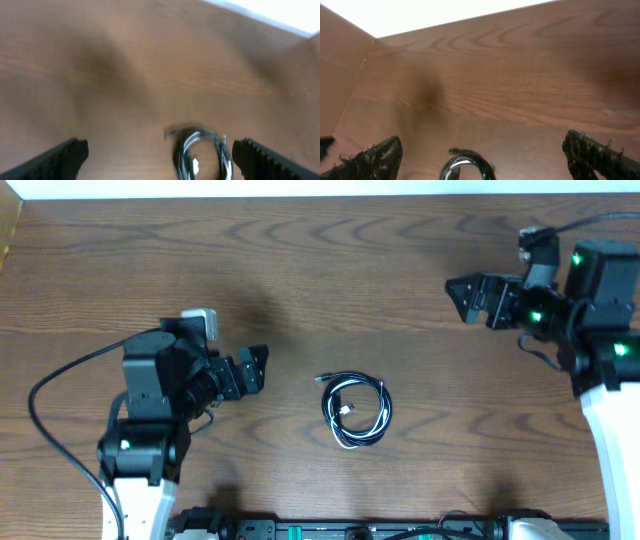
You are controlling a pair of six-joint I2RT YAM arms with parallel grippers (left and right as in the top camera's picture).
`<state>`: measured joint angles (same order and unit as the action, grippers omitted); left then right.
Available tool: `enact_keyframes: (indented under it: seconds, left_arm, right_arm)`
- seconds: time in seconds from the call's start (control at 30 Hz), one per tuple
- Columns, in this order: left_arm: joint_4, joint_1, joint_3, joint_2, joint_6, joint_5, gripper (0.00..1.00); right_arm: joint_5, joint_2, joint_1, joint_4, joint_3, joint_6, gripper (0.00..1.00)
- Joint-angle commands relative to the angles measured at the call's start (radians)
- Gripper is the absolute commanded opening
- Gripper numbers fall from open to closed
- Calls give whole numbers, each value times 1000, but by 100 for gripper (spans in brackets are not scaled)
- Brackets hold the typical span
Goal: Untangle cables
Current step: 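Raise both arms and move the right gripper down onto the cable coil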
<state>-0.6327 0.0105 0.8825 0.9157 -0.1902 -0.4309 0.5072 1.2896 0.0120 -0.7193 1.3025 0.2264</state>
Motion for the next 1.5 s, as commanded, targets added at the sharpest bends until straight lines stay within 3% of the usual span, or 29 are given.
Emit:
enact_keyframes:
  seconds: [0.0, 0.17, 0.27, 0.57, 1.0, 1.47]
  left_arm:
    - [-172, 2, 174, 102, 35, -29, 98]
    - [-484, 2, 512, 286, 74, 56, 98]
    - [-526, 2, 613, 344, 74, 46, 98]
    - [-516, 2, 622, 351, 73, -34, 98]
    - [-529, 2, 622, 351, 74, -81, 96]
    - [-541, 2, 622, 351, 74, -75, 96]
  right_arm:
    - [67, 75, 25, -26, 19, 14, 99]
    - [-37, 186, 122, -140, 19, 11, 99]
    - [-84, 228, 187, -185, 19, -21, 99]
    - [-56, 242, 412, -294, 10, -352, 99]
    - [-57, 243, 694, -13, -250, -351, 95]
    - [-131, 245, 762, 156, -418, -323, 87]
